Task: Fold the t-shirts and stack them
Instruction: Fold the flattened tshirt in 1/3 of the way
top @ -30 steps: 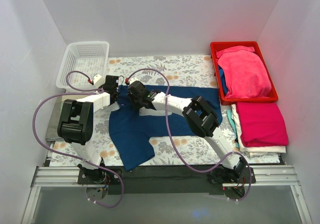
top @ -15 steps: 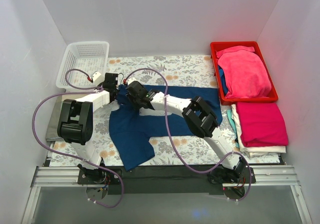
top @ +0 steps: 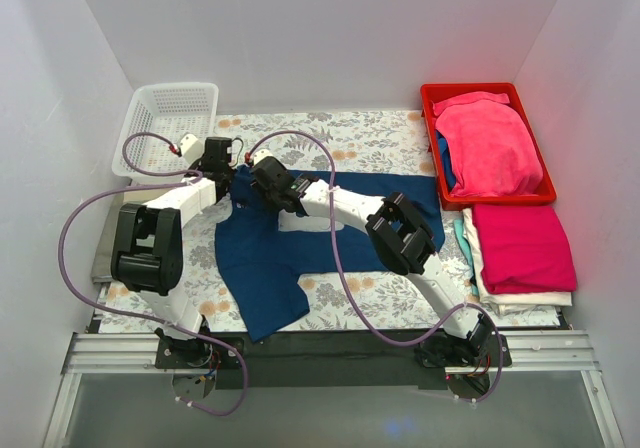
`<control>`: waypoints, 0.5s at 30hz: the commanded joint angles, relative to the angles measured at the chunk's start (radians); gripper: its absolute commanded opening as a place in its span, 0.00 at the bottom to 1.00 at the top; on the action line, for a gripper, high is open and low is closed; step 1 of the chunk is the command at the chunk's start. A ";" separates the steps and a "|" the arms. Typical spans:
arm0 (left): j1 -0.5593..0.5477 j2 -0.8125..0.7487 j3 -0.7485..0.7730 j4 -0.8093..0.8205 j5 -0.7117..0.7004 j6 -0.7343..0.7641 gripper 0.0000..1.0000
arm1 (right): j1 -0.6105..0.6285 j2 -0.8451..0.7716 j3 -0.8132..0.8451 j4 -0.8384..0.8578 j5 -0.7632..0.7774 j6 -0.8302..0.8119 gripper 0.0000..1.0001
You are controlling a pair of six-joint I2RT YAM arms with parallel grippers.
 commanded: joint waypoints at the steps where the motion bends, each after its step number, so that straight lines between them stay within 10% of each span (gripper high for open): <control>1: 0.006 -0.077 0.035 0.019 -0.009 0.009 0.00 | -0.002 -0.018 0.049 0.003 -0.008 -0.007 0.39; 15: 0.006 -0.010 0.040 0.018 0.020 0.017 0.00 | -0.002 0.060 0.117 0.052 -0.072 0.012 0.46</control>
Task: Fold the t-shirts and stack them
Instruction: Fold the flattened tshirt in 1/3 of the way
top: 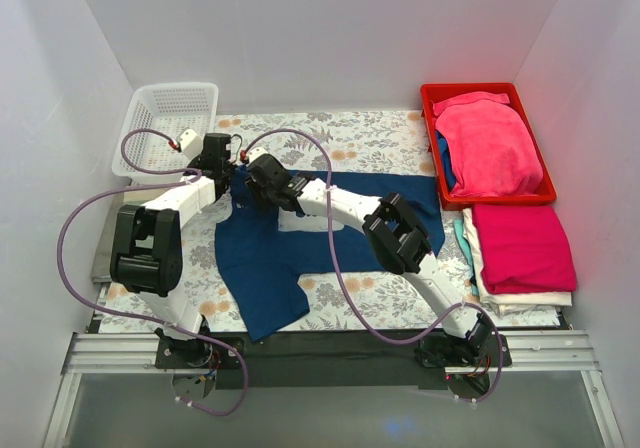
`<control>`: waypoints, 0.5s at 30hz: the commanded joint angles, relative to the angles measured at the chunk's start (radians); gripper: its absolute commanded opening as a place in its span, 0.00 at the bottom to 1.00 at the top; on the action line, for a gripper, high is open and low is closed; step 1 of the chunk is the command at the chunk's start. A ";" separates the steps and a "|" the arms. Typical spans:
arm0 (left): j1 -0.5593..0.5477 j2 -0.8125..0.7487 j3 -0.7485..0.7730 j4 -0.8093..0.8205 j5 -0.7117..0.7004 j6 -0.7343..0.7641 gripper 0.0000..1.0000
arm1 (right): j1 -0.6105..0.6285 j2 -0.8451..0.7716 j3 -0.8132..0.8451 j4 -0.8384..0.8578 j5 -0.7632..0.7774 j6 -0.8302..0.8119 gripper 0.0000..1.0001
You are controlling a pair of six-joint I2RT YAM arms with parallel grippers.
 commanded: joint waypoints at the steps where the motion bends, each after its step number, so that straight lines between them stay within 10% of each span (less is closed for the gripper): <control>1: 0.006 0.016 0.021 0.002 0.003 -0.002 0.00 | -0.002 0.050 0.077 0.047 -0.003 -0.001 0.46; 15: 0.014 0.086 0.038 -0.017 -0.009 -0.002 0.00 | -0.005 0.154 0.150 0.062 -0.029 -0.013 0.49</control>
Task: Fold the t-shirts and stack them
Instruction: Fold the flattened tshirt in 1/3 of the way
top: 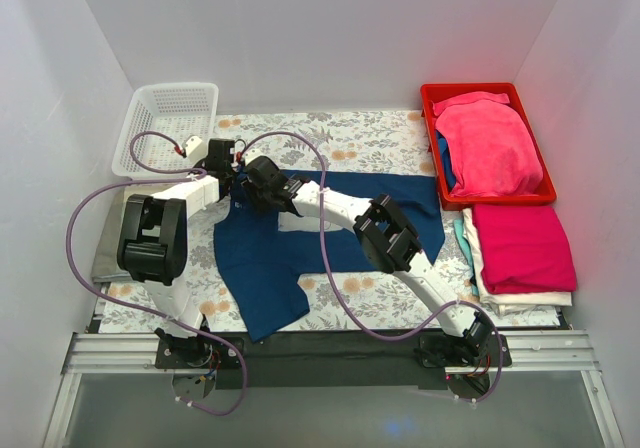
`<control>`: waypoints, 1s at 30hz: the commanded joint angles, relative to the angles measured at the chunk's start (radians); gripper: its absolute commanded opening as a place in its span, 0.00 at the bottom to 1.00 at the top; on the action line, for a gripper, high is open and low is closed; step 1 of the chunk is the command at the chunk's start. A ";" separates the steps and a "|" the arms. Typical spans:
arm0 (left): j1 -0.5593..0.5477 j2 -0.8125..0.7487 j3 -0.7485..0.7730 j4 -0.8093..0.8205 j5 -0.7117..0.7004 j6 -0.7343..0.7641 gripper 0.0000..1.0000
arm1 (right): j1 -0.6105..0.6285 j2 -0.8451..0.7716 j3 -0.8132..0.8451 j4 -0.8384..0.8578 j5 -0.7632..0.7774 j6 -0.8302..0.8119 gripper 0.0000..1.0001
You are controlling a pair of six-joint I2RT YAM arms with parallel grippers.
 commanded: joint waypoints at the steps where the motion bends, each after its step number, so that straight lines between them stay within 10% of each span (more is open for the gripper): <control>1: 0.011 -0.005 0.030 -0.013 -0.013 -0.003 0.00 | -0.002 0.041 0.035 0.015 -0.021 -0.007 0.45; 6: 0.014 -0.008 0.029 -0.013 -0.013 0.000 0.00 | -0.004 0.042 0.038 0.007 0.010 -0.010 0.25; 20: 0.016 -0.016 0.026 -0.011 0.009 -0.005 0.00 | -0.004 -0.009 0.079 0.030 0.065 -0.065 0.33; 26: 0.016 -0.018 0.016 -0.010 0.007 -0.002 0.00 | -0.004 0.005 0.084 0.033 0.059 -0.067 0.04; 30: 0.016 -0.024 0.016 -0.013 0.009 -0.002 0.00 | -0.004 -0.014 0.069 0.029 0.087 -0.064 0.01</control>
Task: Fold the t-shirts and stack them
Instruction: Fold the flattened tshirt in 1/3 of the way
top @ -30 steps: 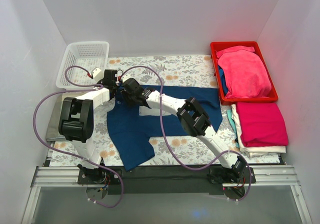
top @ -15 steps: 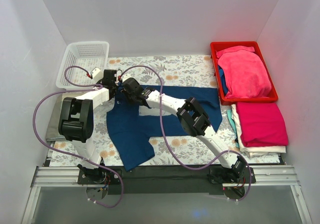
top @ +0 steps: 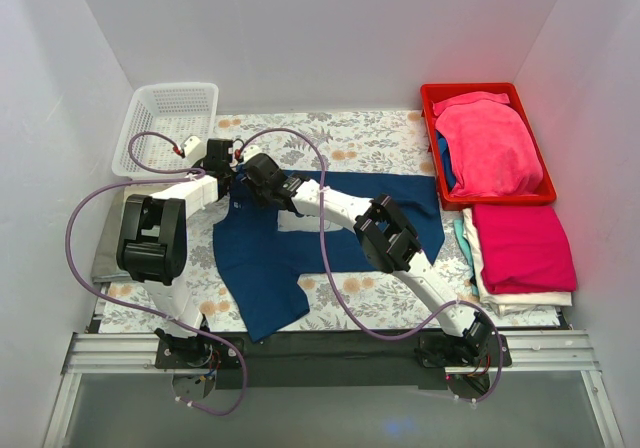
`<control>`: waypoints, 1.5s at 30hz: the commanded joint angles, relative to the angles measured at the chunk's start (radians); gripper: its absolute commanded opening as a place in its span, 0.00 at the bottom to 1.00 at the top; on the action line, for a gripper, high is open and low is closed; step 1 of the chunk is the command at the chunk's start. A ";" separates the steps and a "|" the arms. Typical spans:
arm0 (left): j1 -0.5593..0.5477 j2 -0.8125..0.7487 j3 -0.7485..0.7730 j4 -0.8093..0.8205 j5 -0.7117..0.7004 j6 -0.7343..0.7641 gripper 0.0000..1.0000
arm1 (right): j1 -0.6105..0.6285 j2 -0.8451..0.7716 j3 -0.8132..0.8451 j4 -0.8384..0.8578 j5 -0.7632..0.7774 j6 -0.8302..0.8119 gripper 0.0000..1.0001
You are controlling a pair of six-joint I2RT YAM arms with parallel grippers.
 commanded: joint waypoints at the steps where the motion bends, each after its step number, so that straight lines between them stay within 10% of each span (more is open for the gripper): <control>1: 0.005 -0.034 0.016 -0.009 -0.001 0.001 0.00 | 0.003 -0.030 0.023 0.029 0.039 -0.008 0.01; 21: -0.038 -0.371 -0.070 -0.118 0.032 -0.039 0.00 | 0.003 -0.346 -0.281 0.020 0.091 0.006 0.01; 45: -0.216 -0.561 -0.428 -0.388 -0.134 -0.424 0.00 | 0.045 -0.554 -0.729 0.060 -0.012 0.121 0.01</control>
